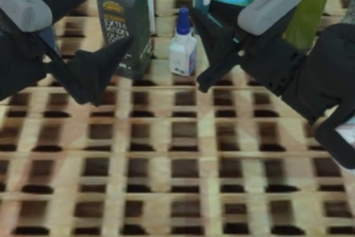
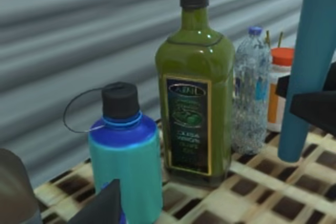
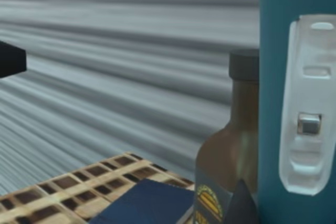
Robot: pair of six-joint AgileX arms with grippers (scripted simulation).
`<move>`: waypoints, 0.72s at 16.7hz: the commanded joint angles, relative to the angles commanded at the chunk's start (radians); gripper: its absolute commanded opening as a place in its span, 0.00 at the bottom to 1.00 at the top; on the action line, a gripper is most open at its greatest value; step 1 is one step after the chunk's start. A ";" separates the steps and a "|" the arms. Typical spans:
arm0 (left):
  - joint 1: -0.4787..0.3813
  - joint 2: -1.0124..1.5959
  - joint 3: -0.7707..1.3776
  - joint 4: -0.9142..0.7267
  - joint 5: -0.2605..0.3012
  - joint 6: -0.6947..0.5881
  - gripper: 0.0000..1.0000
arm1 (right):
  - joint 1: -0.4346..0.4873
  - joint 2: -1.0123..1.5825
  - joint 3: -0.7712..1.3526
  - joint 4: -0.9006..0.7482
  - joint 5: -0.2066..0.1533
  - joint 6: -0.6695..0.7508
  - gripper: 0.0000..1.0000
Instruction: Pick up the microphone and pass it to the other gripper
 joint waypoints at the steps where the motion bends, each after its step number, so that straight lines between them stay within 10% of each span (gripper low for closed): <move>1: -0.015 0.053 0.036 0.021 0.035 0.005 1.00 | 0.000 0.000 0.000 0.000 0.000 0.000 0.00; 5: -0.053 0.190 0.132 0.081 0.124 0.022 1.00 | 0.000 0.000 0.000 0.000 0.000 0.000 0.00; 12: -0.064 0.214 0.151 0.090 0.121 0.023 1.00 | 0.000 0.000 0.000 0.000 0.000 0.000 0.00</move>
